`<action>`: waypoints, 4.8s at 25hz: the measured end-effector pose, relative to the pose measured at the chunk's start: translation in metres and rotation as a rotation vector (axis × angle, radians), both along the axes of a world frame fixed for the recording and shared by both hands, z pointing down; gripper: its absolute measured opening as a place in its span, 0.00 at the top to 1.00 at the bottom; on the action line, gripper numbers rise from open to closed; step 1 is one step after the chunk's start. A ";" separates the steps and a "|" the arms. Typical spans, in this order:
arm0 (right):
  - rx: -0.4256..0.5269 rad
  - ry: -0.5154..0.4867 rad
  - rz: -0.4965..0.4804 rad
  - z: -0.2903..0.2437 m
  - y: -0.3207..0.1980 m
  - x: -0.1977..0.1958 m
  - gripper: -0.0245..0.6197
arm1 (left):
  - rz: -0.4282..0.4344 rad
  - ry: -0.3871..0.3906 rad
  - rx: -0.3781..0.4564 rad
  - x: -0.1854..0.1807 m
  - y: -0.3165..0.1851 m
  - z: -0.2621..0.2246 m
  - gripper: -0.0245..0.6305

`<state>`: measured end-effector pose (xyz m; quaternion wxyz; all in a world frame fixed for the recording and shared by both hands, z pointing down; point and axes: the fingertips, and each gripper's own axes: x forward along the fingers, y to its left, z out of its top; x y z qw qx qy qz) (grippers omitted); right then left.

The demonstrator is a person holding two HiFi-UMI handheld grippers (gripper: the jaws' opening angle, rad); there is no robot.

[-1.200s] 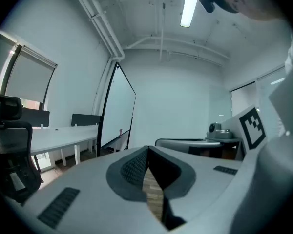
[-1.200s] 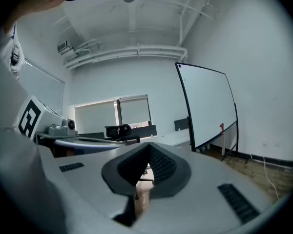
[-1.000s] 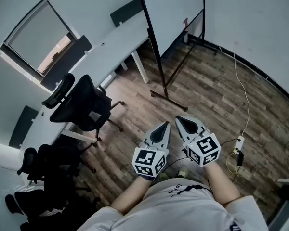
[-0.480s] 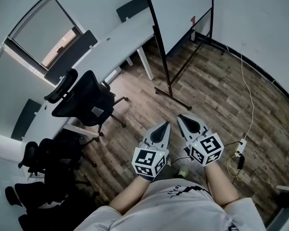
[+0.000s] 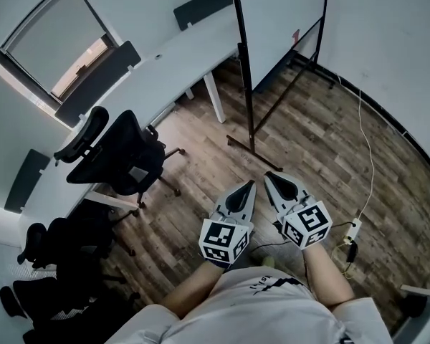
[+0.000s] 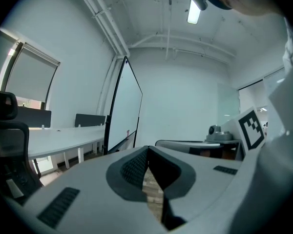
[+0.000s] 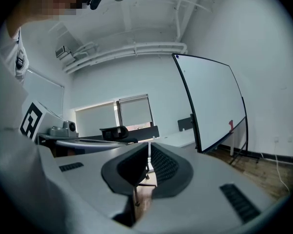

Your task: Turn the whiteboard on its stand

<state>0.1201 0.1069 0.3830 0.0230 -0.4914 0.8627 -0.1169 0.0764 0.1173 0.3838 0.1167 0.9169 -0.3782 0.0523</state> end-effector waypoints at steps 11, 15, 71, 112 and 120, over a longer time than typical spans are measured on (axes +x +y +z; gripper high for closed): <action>0.013 0.039 0.082 -0.001 -0.151 -0.031 0.94 | 0.051 -0.015 0.040 -0.033 -0.164 0.000 0.94; 0.013 0.039 0.103 0.004 -0.187 -0.038 0.94 | 0.065 -0.001 0.026 -0.039 -0.205 0.006 0.94; -0.435 0.381 -0.010 0.350 -0.471 0.045 0.79 | -0.148 -0.079 -0.123 -0.032 -0.419 0.141 0.94; -0.487 0.440 -0.103 0.350 -0.349 -0.105 0.80 | -0.153 -0.102 -0.109 -0.148 -0.284 0.127 0.94; -0.484 0.427 -0.104 0.347 -0.319 -0.145 0.80 | -0.195 -0.094 -0.126 -0.149 -0.244 0.131 0.94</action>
